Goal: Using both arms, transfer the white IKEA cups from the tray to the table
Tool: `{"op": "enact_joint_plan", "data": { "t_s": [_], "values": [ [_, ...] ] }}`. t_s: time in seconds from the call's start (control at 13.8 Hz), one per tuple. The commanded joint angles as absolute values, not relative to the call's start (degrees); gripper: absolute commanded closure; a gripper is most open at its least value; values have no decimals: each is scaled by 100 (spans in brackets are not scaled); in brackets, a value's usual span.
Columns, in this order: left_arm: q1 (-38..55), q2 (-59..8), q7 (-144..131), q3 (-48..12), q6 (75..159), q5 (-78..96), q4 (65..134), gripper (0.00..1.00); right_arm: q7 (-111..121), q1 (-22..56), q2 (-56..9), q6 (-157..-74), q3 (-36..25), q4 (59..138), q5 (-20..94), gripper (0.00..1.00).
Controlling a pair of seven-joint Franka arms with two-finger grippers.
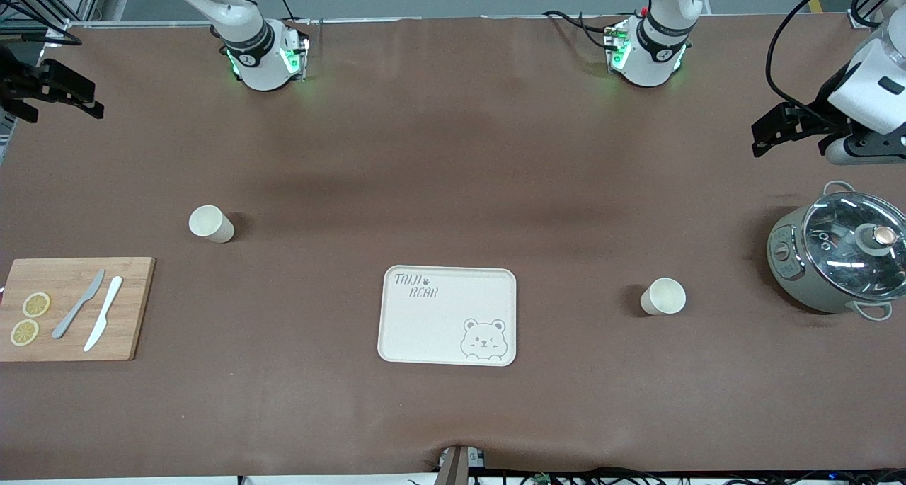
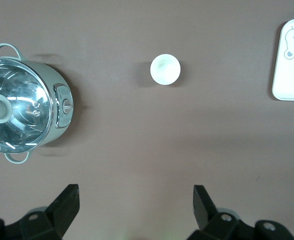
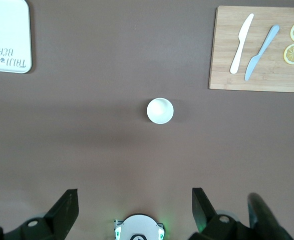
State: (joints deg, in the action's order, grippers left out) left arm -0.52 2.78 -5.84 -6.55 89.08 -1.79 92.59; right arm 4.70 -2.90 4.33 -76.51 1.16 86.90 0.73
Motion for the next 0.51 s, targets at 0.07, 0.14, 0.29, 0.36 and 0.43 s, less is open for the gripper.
{"op": "enact_joint_plan", "data": {
  "t_s": [0.07,0.14,0.29,0.36,0.43],
  "values": [
    [-97,141,-501,-659,8903,-158,8965,0,475,-273,633,-7717,176,8886,-18,0],
    [-88,149,-553,-659,8903,-158,8947,0,475,-264,633,-7717,184,8877,-18,0],
    [-88,132,-571,-668,8895,-141,8930,0,475,-264,598,-7752,185,8860,-18,0],
    [-70,123,-563,-677,8895,-141,8956,0,475,-264,589,-7769,185,8842,-9,0],
    [-53,114,-571,-677,8886,-141,8956,0,475,-255,589,-7796,193,8833,-9,0]
  ]
}}
